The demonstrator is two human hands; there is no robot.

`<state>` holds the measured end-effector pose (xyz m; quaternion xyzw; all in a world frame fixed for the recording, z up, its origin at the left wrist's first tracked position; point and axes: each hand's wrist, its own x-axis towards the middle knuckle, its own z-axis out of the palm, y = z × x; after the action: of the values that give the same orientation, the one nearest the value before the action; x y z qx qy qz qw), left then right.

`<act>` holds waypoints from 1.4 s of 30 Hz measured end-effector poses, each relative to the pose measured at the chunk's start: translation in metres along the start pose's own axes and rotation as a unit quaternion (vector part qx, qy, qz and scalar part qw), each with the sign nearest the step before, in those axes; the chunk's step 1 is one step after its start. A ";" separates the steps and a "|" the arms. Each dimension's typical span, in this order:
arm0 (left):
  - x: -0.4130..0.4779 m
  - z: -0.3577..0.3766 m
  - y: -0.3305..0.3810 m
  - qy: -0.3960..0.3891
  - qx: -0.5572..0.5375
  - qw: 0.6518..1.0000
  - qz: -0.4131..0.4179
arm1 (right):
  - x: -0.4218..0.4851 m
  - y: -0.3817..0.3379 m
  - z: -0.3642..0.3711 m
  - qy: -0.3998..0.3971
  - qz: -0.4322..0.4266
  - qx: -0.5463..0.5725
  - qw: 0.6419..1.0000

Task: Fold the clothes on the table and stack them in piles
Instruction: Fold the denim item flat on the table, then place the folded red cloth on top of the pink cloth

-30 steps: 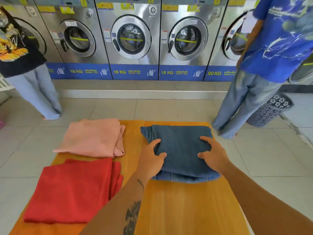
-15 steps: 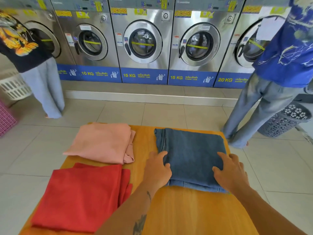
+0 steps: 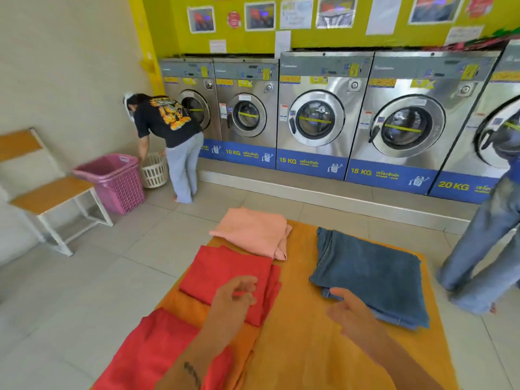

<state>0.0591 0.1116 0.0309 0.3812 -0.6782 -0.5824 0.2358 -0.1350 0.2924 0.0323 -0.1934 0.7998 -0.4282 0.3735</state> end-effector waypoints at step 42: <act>0.248 -0.154 0.005 -0.205 -0.158 0.964 -0.056 | 0.153 -0.158 0.143 0.145 -0.051 0.070 0.986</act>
<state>0.0274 -0.1788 0.0375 0.2491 -0.5885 -0.7604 0.1157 -0.1260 0.0307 0.0465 -0.1427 0.8027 -0.5253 0.2437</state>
